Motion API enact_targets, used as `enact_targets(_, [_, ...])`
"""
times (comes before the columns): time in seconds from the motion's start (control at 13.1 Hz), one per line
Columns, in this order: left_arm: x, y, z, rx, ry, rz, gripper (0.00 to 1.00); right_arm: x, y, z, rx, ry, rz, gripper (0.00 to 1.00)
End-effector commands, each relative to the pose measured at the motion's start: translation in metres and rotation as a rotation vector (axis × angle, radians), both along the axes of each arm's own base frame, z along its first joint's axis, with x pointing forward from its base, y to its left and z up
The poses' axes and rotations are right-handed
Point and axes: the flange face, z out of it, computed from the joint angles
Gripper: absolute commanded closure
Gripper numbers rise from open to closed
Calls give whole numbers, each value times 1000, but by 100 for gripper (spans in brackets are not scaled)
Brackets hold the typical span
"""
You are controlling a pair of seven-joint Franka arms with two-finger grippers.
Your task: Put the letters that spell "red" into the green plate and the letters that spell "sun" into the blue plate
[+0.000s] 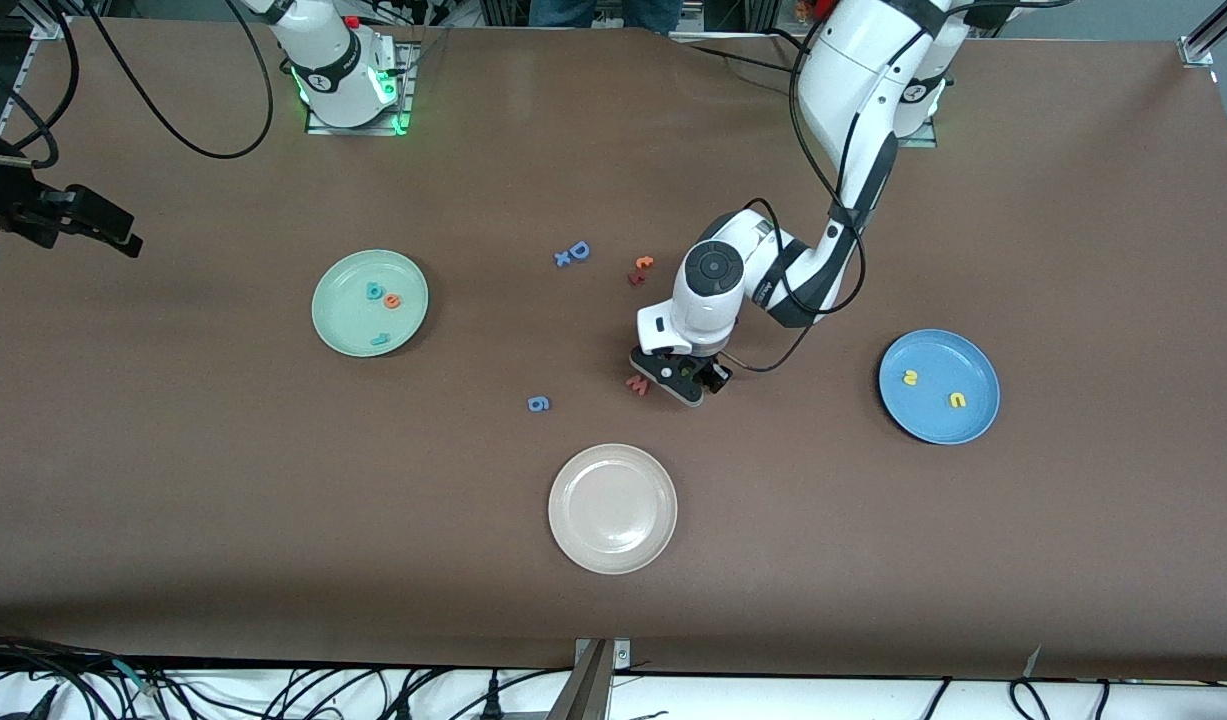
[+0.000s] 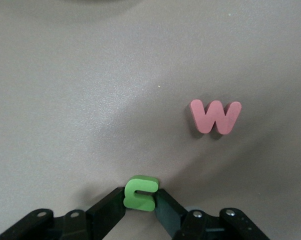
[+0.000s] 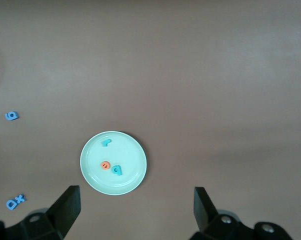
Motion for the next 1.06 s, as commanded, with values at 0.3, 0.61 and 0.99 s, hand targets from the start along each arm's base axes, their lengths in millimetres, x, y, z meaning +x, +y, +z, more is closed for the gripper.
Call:
enact_targets(0.3, [22, 34, 27, -173, 82, 101, 67, 0, -1, 0, 10, -7, 5, 0])
enact_targets(0.61, [55, 112, 65, -200, 162, 79, 66, 1, -2, 0, 10, -6, 5, 0])
enact_targets(0.99, [86, 256, 87, -113, 217, 17, 64, 6, -1, -4, 13, 7, 6, 0])
